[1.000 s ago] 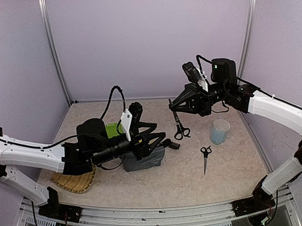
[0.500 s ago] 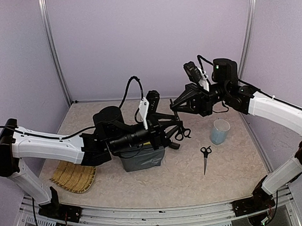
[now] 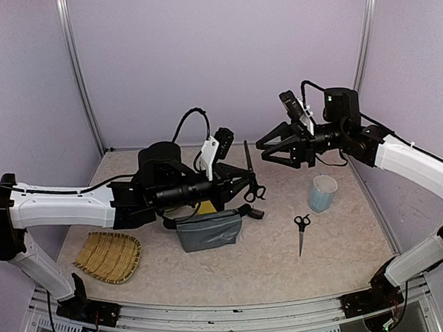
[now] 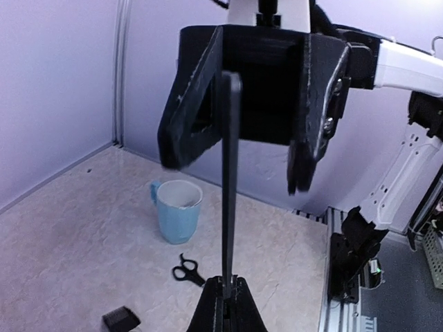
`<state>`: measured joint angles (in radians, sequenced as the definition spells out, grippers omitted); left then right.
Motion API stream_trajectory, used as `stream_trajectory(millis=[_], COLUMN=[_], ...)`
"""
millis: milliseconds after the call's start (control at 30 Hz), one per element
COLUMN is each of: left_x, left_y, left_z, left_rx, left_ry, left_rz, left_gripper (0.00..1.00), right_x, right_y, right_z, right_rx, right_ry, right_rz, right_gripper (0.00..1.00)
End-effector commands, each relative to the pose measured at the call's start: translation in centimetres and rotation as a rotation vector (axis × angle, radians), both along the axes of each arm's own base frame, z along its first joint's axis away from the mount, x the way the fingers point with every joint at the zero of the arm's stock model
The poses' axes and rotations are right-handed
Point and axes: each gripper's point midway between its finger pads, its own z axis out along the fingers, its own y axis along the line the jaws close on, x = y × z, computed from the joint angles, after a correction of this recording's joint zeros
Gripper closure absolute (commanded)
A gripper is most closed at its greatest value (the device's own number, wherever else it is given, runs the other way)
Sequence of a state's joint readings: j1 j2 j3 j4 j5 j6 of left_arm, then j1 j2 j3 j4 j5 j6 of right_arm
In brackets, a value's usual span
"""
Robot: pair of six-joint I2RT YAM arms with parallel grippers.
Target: Sort the hair-cutting tools
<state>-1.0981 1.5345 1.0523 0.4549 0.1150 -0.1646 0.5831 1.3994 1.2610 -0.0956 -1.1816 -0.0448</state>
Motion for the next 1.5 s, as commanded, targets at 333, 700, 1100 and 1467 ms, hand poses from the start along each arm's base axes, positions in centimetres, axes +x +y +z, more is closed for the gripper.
stream_trajectory(millis=[333, 700, 1100, 1467], left_x=[4.5, 6.3, 6.9, 6.6], left_y=[9.1, 7.4, 6.7, 6.6], left_z=[-7.3, -10.2, -13.8, -17.4], left_rx=[0.614, 0.768, 0.892, 0.996], left_ry=[0.061, 0.071, 0.082, 0.084], left_rz=[0.164, 0.137, 0.102, 0.05], left_gripper=[1.0, 1.0, 1.0, 1.0], right_x=[5.2, 5.2, 6.4, 5.8], right_y=[-3.5, -0.4, 1.4, 1.3], right_z=[-20.0, -22.8, -22.9, -21.0], right_rx=[-0.419, -0.437, -0.422, -0.381], right_ry=[0.385, 0.605, 0.741, 0.729], right_rz=[-0.257, -0.073, -0.049, -0.011], right_gripper=[0.48, 0.51, 0.94, 1.0])
